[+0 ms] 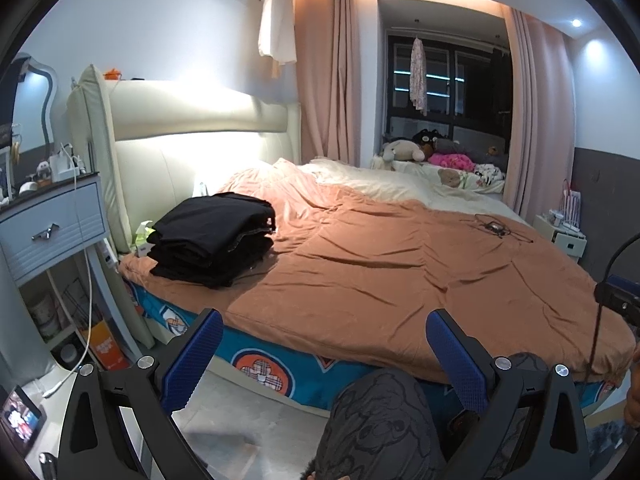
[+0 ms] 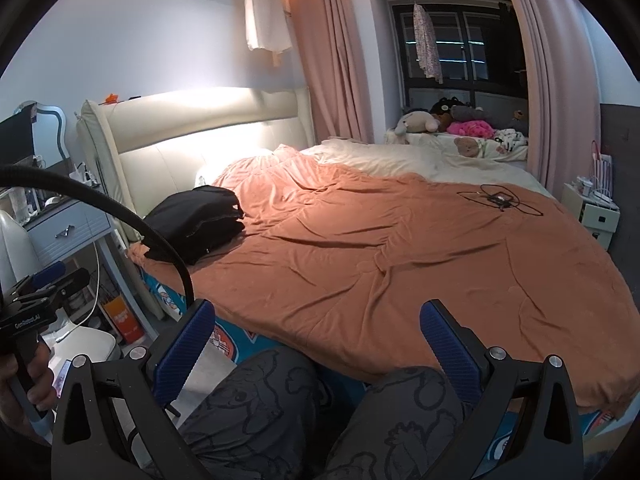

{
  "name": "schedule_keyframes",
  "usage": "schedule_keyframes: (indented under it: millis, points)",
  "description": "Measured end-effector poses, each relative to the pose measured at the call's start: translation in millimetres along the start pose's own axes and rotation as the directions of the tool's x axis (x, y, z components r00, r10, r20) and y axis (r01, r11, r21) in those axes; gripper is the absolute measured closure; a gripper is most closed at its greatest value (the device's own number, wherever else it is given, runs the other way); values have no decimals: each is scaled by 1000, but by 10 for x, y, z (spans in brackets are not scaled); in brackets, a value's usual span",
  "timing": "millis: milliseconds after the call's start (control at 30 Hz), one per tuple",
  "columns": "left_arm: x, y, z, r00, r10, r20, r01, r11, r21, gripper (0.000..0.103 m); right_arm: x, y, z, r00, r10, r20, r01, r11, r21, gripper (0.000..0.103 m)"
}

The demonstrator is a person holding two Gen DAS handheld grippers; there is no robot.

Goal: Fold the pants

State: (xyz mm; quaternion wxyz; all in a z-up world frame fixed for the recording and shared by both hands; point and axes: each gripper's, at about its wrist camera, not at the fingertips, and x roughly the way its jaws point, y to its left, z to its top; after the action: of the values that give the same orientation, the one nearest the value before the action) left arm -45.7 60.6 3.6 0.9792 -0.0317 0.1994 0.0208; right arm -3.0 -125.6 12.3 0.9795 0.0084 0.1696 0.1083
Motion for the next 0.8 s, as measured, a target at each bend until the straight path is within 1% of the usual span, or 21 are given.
schedule_keyframes:
  millis: [233, 567, 800]
  points:
    - [9, 13, -31, 1000, -7, -7, 7, 1000, -1, 0, 15, 11, -6, 1000, -20, -5, 20, 1000, 1, 0]
    - [0, 2, -24, 1000, -25, -12, 24, 1000, -7, 1, -14, -27, 9, 1000, -18, -12, 18, 1000, -5, 0]
    - [0, 13, -14, 1000, -23, -14, 22, 1000, -6, 1, -36, -45, 10, 1000, -9, -9, 9, 1000, -6, 0]
